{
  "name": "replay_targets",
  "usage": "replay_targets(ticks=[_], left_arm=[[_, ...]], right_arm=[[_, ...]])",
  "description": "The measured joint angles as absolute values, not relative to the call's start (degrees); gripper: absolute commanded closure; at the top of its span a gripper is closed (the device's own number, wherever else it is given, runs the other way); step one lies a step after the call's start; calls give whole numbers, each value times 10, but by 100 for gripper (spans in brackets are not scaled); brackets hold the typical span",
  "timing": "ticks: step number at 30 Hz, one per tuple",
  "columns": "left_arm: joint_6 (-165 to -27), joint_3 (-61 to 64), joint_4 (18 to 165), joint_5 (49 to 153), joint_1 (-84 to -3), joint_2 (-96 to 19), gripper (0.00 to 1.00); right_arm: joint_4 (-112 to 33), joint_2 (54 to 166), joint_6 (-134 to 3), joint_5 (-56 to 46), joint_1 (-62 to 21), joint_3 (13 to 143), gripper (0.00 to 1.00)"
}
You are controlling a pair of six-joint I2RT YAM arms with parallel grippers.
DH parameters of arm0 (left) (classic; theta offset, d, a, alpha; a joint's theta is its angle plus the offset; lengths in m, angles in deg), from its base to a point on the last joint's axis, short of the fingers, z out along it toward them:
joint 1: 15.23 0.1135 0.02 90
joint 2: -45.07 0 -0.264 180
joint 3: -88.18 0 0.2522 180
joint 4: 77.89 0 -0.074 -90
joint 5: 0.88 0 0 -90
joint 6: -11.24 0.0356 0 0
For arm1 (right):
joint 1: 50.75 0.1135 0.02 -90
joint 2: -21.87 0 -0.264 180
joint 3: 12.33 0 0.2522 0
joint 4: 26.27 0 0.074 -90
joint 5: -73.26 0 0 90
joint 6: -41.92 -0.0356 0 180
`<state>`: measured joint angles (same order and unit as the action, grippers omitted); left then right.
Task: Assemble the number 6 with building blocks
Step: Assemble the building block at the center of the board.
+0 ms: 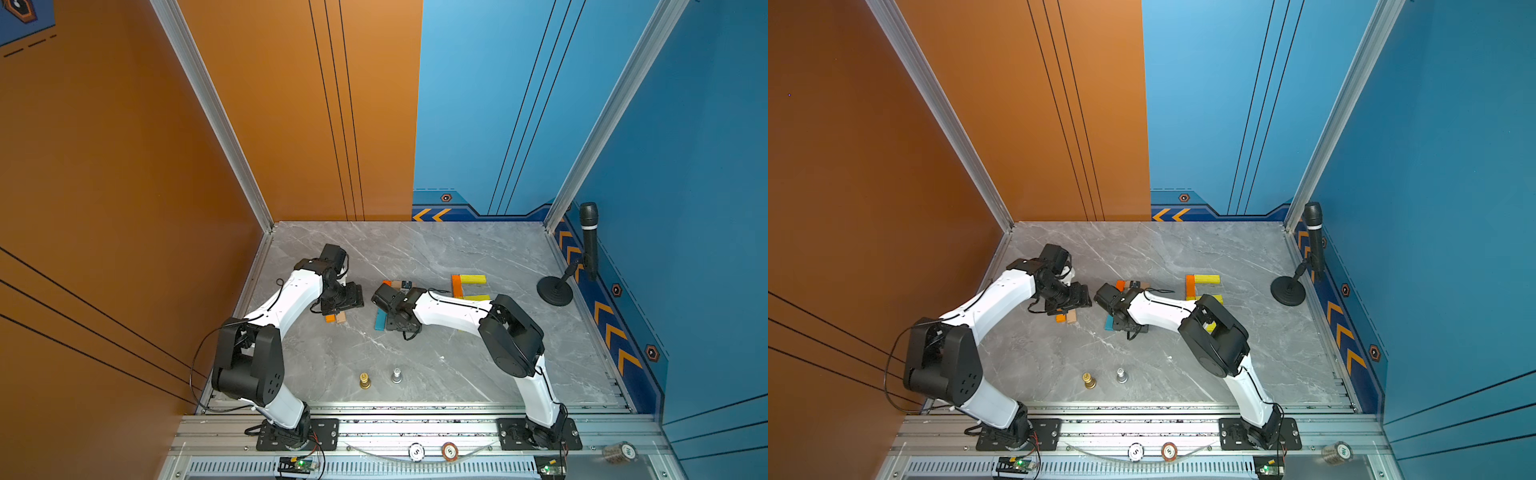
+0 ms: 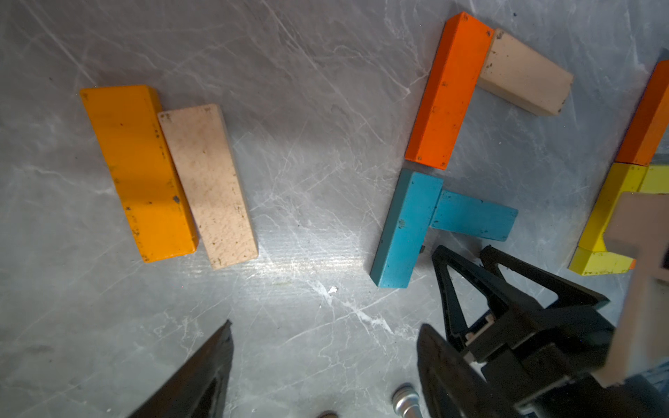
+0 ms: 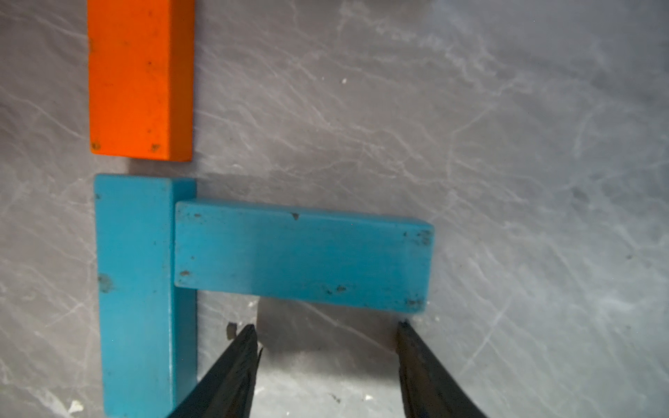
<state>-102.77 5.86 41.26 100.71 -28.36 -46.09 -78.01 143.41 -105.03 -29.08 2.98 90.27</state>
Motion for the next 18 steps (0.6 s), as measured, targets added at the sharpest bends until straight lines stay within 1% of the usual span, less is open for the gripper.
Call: replay_targets(ticks=[18], left_arm=[[-1028,59,414,1014,-284,-461,20]], right_arm=[[-828,1466,-1084,-310,33,953,39]])
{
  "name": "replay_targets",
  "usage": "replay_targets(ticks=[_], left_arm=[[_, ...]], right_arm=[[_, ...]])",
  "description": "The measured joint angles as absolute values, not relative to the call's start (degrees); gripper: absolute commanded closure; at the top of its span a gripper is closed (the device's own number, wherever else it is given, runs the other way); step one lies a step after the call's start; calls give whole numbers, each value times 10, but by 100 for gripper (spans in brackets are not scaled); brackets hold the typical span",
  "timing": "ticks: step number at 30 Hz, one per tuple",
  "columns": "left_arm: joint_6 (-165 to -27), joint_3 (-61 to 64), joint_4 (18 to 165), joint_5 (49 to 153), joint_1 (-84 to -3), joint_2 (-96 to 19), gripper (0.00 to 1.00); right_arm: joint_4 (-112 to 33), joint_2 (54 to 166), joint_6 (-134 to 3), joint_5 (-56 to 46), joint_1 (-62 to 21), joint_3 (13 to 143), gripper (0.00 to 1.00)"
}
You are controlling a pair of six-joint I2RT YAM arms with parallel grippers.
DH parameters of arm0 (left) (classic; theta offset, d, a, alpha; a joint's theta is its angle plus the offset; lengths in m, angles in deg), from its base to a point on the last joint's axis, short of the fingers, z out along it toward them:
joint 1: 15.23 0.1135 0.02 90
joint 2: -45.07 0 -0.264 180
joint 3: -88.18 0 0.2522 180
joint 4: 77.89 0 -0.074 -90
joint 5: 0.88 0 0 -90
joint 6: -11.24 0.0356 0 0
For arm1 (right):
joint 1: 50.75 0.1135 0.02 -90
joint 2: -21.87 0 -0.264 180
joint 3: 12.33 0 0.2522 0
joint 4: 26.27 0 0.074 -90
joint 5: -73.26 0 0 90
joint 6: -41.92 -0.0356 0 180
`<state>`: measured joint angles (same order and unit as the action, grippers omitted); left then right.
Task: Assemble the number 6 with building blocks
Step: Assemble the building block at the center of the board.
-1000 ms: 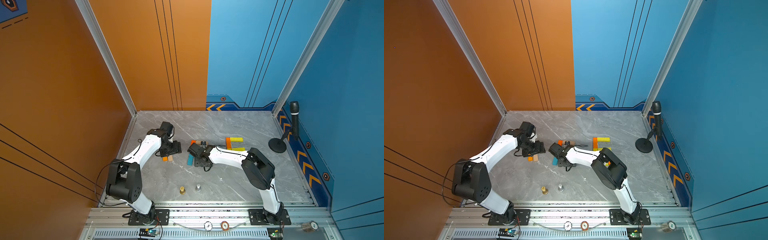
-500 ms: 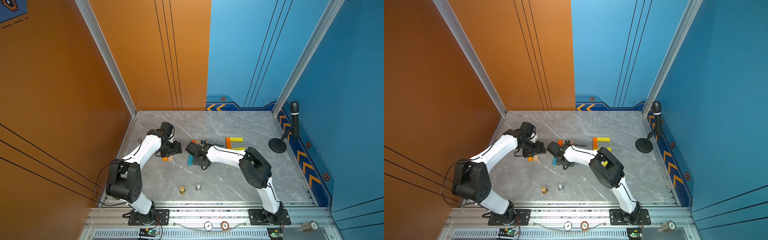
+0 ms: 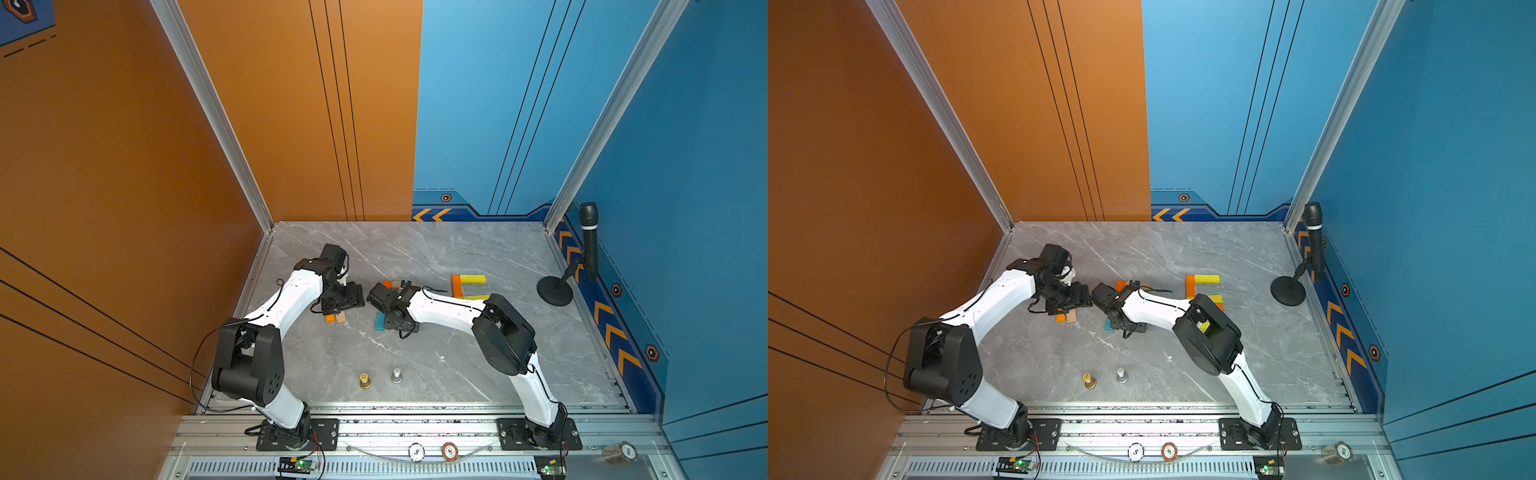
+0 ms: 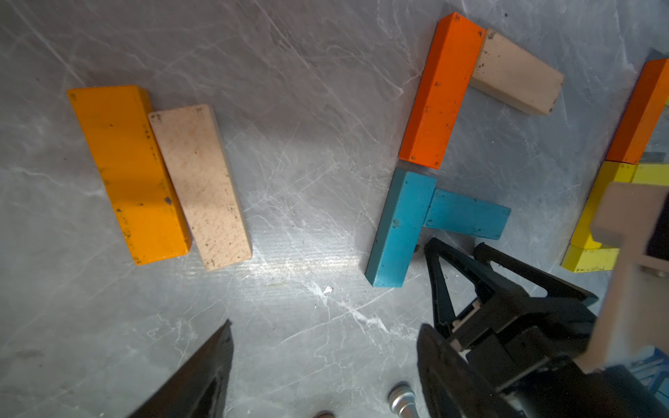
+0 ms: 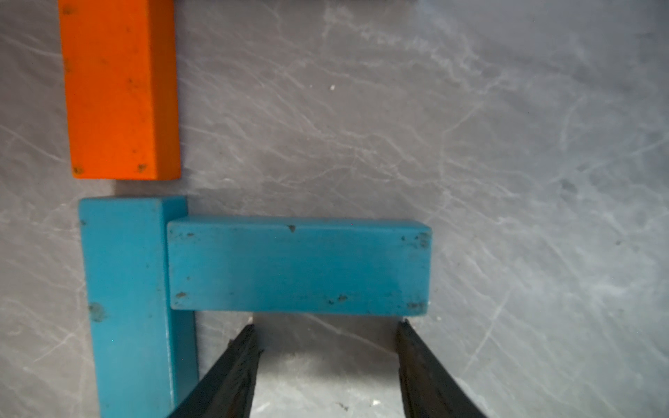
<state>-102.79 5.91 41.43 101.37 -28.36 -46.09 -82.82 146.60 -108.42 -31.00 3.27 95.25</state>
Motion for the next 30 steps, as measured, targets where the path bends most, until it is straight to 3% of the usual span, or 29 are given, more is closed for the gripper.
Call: replay_targets(ticks=[30], left_arm=[[-1028,59,414,1016,-280,-461,20]], right_arm=[[-835,1483,-1086,-318,24,979,38]])
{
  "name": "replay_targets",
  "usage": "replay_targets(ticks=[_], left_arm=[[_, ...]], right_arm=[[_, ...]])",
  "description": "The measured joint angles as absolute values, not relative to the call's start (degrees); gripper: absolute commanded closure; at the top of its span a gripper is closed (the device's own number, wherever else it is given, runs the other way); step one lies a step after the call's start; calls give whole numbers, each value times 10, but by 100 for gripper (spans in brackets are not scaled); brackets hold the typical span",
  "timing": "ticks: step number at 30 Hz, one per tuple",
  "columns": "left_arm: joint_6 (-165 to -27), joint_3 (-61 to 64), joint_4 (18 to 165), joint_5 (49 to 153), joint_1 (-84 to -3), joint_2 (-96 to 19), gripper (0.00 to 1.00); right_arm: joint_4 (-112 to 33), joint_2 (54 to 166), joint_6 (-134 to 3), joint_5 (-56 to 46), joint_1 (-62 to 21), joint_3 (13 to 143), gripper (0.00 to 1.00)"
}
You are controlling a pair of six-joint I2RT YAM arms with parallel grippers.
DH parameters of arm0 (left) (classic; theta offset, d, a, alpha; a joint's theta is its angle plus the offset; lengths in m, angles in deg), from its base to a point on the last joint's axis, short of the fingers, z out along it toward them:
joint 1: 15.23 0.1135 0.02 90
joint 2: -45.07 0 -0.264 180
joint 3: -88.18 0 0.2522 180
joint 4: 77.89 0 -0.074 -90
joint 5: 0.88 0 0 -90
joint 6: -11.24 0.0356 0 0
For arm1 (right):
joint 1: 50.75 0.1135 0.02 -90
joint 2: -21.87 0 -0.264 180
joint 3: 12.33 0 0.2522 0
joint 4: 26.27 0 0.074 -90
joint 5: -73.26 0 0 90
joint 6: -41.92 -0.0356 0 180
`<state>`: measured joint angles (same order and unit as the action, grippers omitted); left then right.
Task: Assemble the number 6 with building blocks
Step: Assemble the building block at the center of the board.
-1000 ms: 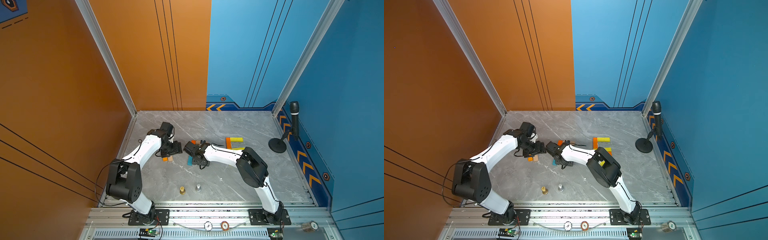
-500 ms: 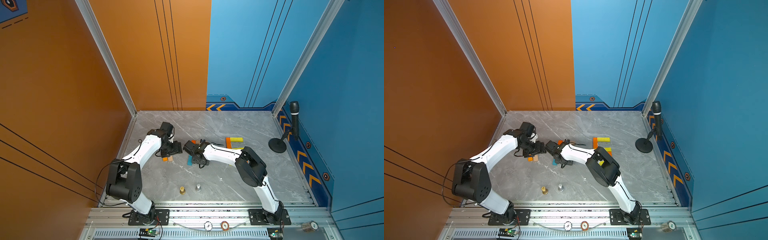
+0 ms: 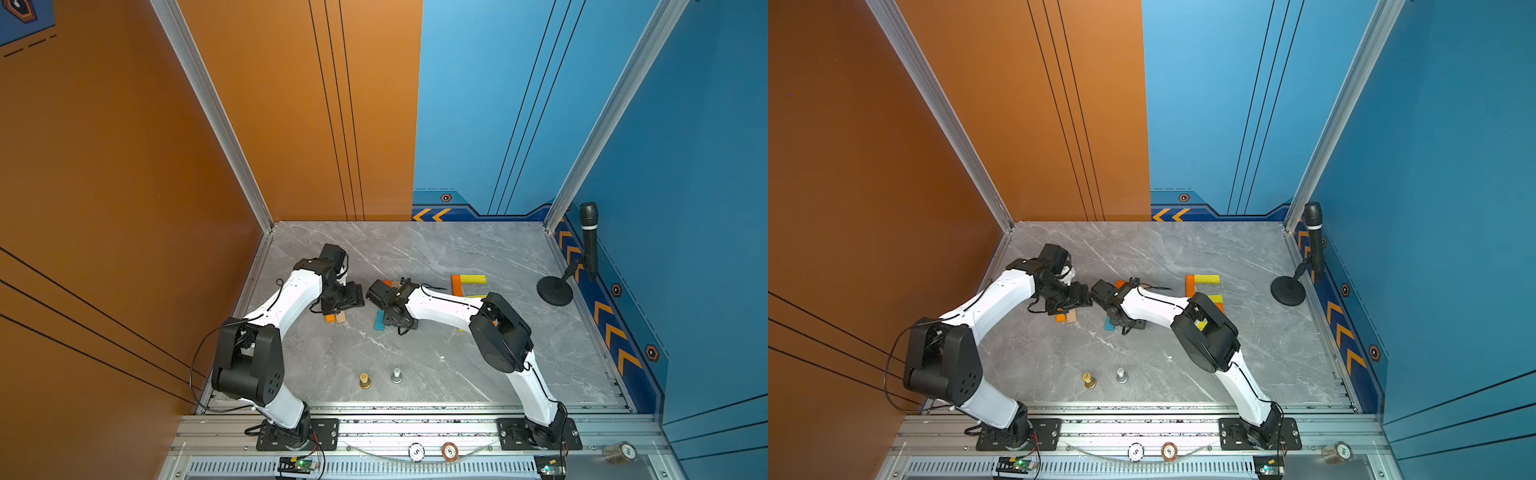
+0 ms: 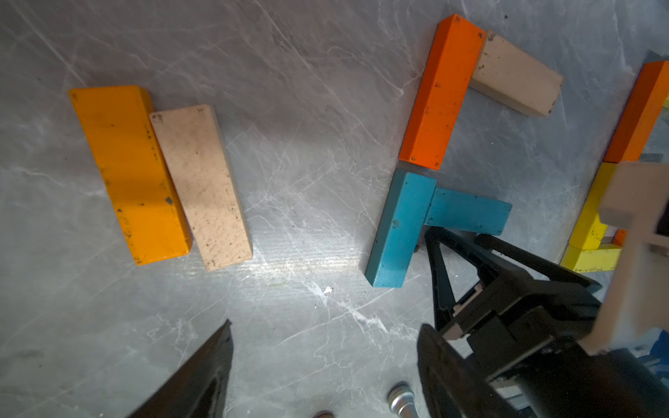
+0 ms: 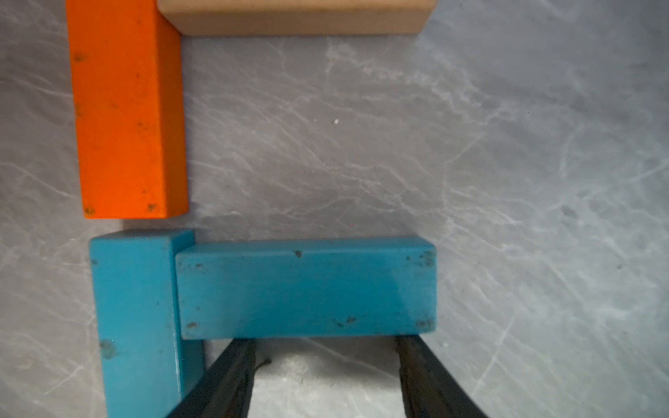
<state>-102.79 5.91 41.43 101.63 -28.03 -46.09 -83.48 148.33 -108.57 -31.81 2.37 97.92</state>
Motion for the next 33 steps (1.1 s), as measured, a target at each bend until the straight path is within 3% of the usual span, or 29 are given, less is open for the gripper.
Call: replay_targets(ticks=[19,29,33], left_arm=[[-1028,59,414,1008,-279,-461,20],[-1038,61,414,952,-276,-494,26],[-1050,60,414,940,-276,-530,29]], right_arm=[[-835,1472,-1058,-325,21,975,38],[-755,1217,-991,-336,-6,816,41],[-730,1163,-959,-339,-24,762,42]])
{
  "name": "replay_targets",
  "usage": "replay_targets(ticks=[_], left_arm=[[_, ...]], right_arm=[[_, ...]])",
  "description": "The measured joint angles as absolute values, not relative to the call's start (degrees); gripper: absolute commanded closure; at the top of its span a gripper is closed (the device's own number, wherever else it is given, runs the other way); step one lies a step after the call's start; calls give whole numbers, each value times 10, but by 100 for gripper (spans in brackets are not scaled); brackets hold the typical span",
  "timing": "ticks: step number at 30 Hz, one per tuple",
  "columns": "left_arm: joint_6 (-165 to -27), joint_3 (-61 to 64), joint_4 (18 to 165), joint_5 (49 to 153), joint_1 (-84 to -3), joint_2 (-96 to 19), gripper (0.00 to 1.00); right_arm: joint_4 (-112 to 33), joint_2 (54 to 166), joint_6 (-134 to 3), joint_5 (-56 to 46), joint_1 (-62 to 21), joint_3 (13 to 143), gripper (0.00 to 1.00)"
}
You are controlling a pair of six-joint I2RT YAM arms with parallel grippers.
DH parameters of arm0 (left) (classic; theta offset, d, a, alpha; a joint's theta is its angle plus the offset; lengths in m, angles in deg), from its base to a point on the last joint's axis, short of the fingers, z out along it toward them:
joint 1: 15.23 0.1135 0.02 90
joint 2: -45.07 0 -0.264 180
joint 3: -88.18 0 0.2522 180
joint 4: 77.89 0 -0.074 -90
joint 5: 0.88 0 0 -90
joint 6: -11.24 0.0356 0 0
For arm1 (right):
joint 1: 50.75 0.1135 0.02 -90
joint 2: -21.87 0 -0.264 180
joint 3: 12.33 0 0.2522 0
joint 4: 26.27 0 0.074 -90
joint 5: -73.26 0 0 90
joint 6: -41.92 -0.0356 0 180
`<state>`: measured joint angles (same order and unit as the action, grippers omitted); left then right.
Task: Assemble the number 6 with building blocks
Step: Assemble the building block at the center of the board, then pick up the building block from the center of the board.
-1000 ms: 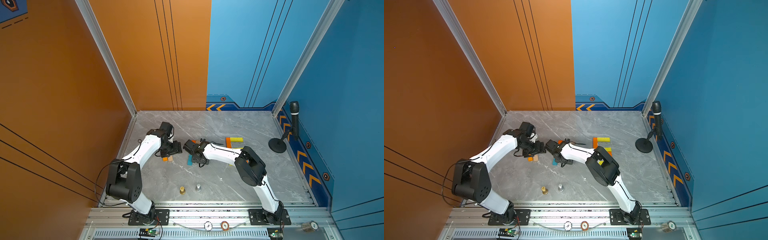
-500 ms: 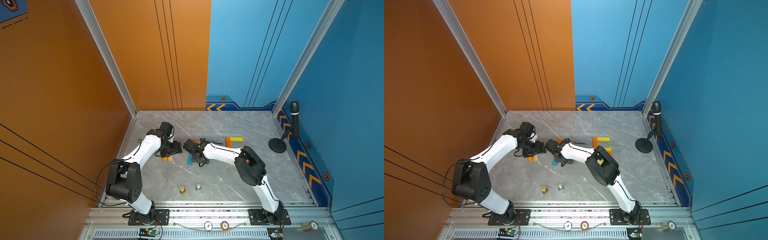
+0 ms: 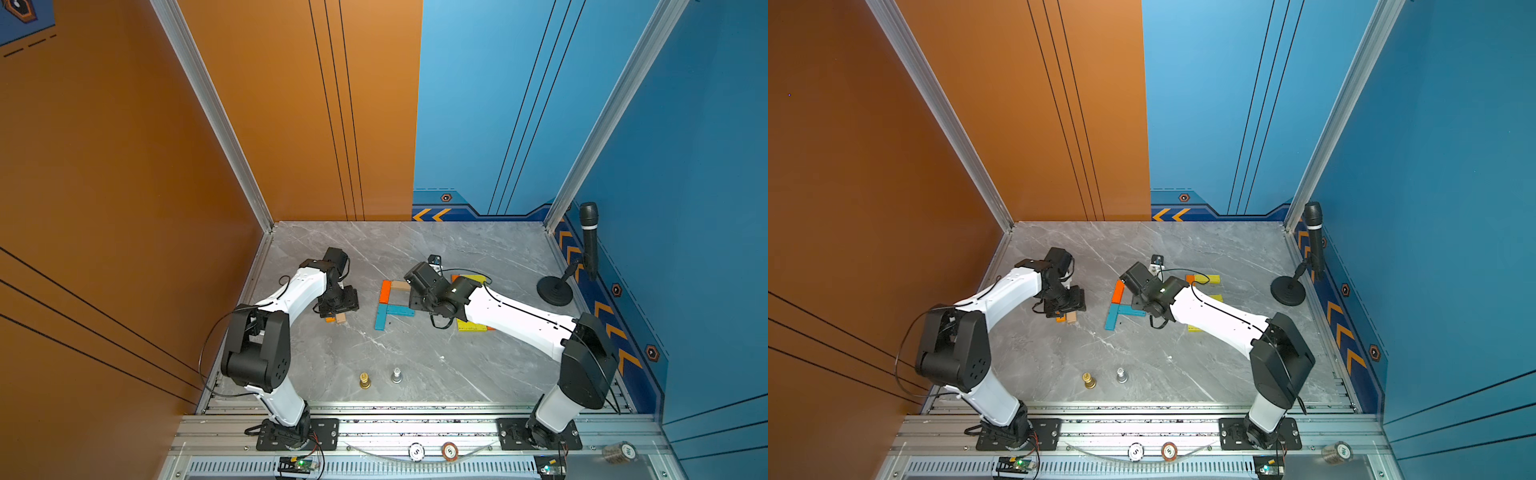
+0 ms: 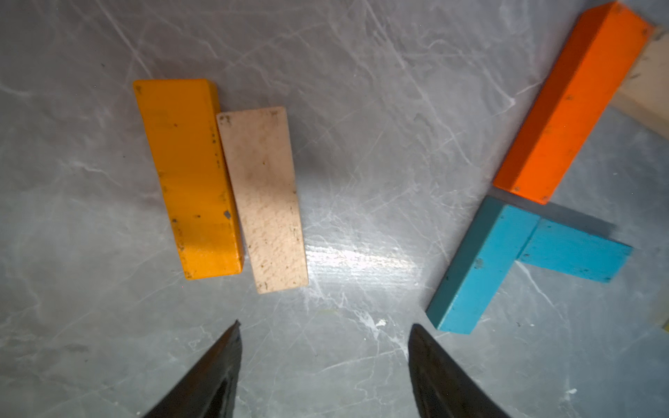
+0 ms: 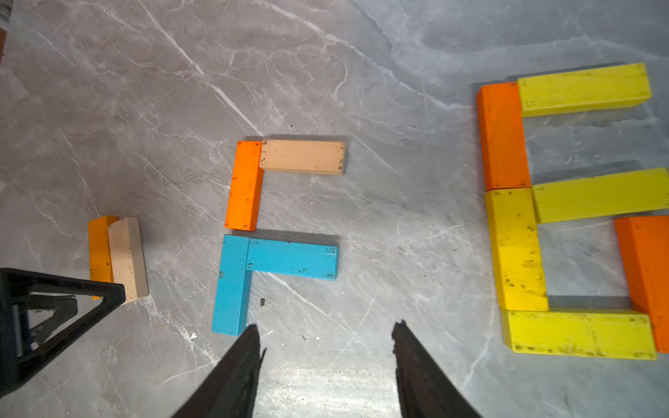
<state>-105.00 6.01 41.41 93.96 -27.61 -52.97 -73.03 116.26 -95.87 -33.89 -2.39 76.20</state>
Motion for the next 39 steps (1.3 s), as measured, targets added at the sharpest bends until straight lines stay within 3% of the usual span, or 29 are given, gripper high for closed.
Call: replay_targets(ticks=[15,33,39], left_arm=[[-1102,-8,409,884,-295,-633,43],[-1116,23,413,863,-291,-613,42],[-1116,22,419,865,-291,-623,55]], right_arm=[[-683,1050,-928,-328,-84,621,43],[-663,1051,-924,-303,-100,607,44],[-664,1051,-924,-303,-100,607,44]])
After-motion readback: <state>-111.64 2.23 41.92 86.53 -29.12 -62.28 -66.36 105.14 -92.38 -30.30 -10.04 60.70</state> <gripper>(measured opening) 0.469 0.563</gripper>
